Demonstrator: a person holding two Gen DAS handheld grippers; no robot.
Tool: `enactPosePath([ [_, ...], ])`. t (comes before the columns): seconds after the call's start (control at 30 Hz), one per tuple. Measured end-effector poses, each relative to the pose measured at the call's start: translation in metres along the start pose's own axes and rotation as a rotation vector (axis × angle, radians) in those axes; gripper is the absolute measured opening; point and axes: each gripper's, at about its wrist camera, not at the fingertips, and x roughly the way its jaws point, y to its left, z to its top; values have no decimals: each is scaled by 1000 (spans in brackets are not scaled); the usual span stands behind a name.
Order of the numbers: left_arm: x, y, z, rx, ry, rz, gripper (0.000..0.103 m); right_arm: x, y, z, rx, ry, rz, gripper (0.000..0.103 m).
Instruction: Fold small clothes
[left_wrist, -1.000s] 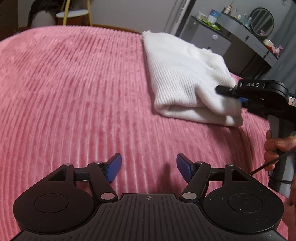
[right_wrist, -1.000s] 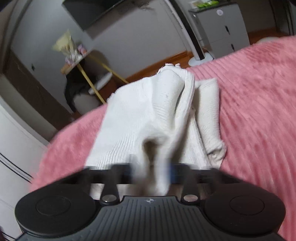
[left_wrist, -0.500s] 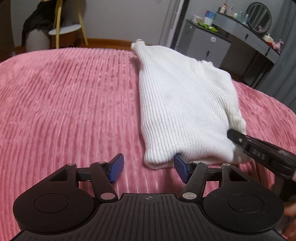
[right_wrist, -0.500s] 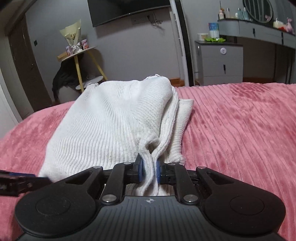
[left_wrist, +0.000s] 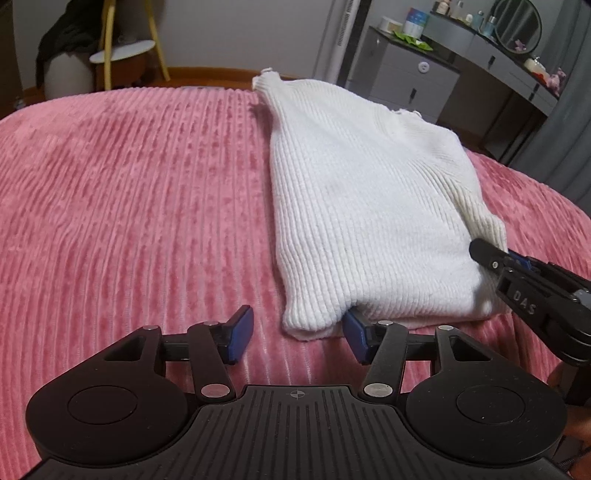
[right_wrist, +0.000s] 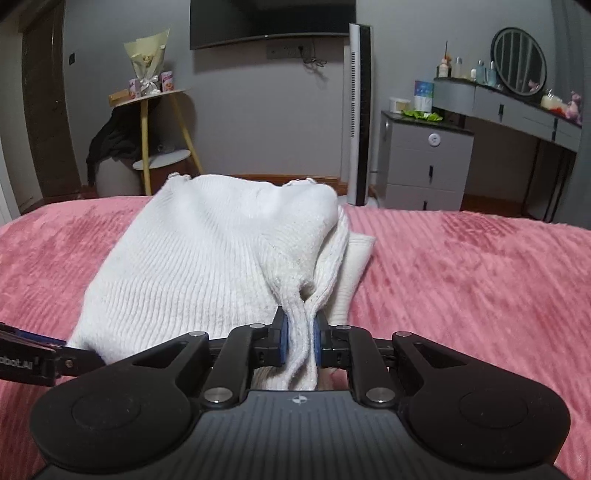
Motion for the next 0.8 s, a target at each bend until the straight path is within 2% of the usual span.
enactPosePath([
  [0.13, 7, 6, -5, -7, 44, 19, 59, 23, -8, -18, -18, 20, -5, 12],
  [0.23, -5, 18, -8, 1, 41, -15, 59, 20, -21, -18, 21, 11, 57, 16],
  [0.3, -17, 30, -8, -5, 32, -27, 62, 12, -31, -12, 62, 31, 94, 33],
  [0.33, -23, 37, -8, -13, 20, -42, 62, 7, -37, -9, 90, 36, 89, 55],
  [0.37, -29, 43, -6, -29, 7, -51, 62, 1, -43, -7, 118, 34, 78, 67],
  [0.43, -37, 52, -2, -63, -18, -70, 65, -11, -54, -3, 188, -5, 100, 67],
  [0.5, -39, 55, 6, -86, -36, -76, 69, -13, -59, 5, 248, -18, 119, 59],
  [0.6, -34, 49, 20, -88, -46, -83, 73, 5, -55, 21, 271, 23, 159, 58],
  [0.73, -17, 39, 39, -90, -47, -102, 78, 31, -50, 41, 299, 26, 177, 58],
  [0.8, -9, 35, 47, -96, -46, -118, 80, 44, -49, 48, 308, 47, 195, 45],
])
